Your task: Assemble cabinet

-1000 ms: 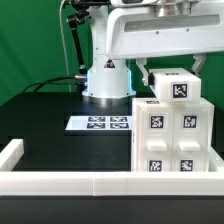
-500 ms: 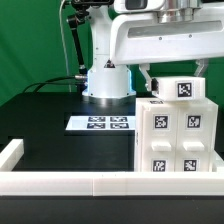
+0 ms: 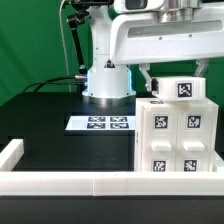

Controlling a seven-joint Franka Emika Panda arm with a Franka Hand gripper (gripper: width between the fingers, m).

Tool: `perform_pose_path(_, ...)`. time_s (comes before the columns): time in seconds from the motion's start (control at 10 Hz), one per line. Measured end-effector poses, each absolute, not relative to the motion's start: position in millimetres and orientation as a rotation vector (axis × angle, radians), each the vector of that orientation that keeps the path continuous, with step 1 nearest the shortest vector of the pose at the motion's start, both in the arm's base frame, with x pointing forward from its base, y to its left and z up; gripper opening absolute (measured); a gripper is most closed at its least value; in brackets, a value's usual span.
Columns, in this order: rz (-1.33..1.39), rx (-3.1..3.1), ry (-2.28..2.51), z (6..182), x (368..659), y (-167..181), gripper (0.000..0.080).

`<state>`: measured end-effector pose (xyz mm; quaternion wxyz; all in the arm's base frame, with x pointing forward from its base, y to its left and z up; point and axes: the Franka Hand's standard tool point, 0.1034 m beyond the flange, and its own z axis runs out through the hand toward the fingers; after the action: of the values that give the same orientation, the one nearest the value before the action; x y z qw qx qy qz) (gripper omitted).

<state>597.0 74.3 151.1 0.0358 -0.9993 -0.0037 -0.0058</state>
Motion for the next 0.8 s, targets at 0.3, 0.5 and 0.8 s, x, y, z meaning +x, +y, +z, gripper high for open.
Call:
perform_pose_path(0.3,-0.016,-3.069,0.029,151.2,597.0,74.4,0.0562)
perform_pose_path(0.5,-0.012,-3.064,0.152,151.2,597.1,74.6,0.0563)
perform_pose_path(0.8,0.005,-3.010,0.554,151.3,596.9,77.0,0.0563)
